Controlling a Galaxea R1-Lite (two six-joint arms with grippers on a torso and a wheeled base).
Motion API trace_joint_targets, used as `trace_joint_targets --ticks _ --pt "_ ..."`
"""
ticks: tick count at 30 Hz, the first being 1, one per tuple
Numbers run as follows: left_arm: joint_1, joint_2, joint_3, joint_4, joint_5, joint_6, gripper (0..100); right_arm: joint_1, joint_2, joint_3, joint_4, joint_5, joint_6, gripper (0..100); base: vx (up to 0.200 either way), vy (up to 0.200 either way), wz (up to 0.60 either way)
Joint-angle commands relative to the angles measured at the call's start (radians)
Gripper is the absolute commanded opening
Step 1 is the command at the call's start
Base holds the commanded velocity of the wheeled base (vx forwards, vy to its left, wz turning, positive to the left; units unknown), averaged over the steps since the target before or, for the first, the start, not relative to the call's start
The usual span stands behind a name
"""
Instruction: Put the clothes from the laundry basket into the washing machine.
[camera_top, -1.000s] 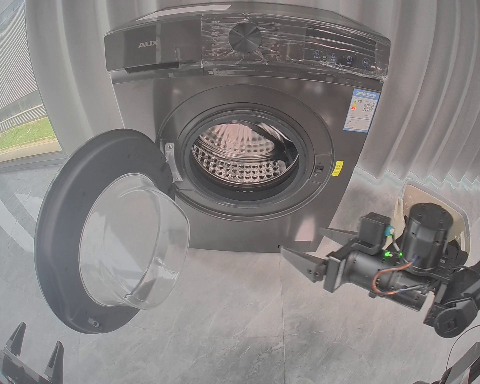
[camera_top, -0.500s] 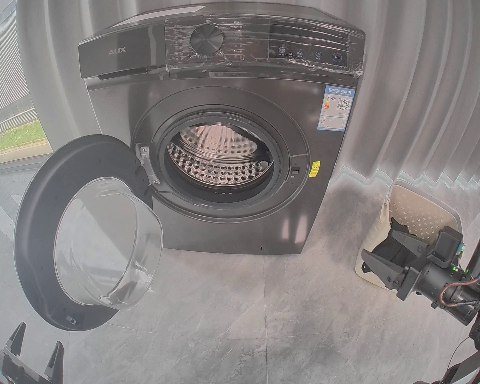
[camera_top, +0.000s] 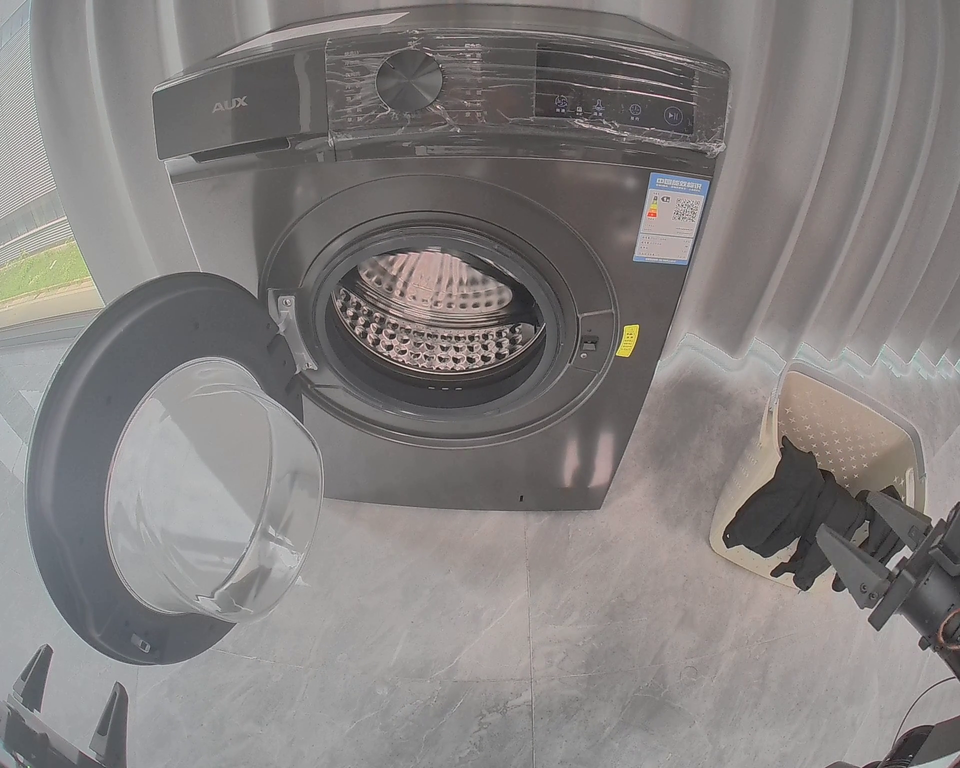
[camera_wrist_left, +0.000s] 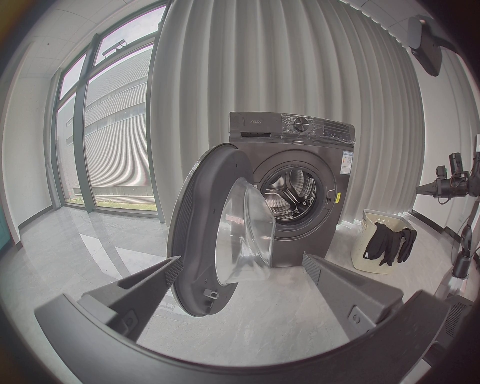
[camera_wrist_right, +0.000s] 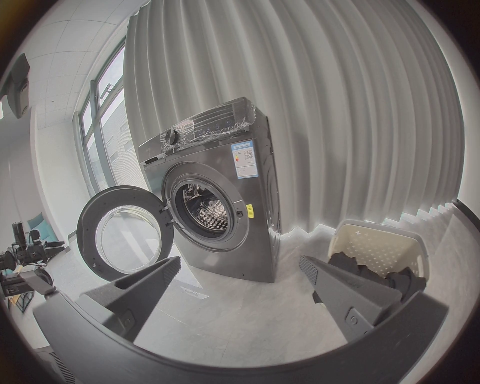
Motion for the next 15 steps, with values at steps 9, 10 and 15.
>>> trace_joint_targets --ticks 9,10,15 --pt "0.0 -0.015 0.018 0.0 0.0 0.001 100 -0.255 -0.71 0.023 0.537 0.092 -0.013 100 0.0 0.0 0.0" --pt "0.0 -0.015 0.018 0.0 0.0 0.001 100 -0.278 -0.744 0.023 0.566 0.12 -0.019 100 0.0 0.0 0.0" --pt "0.0 -0.013 0.018 0.0 0.0 0.001 100 -0.383 -0.886 0.023 0.71 0.206 -0.032 100 0.0 0.0 0.0"
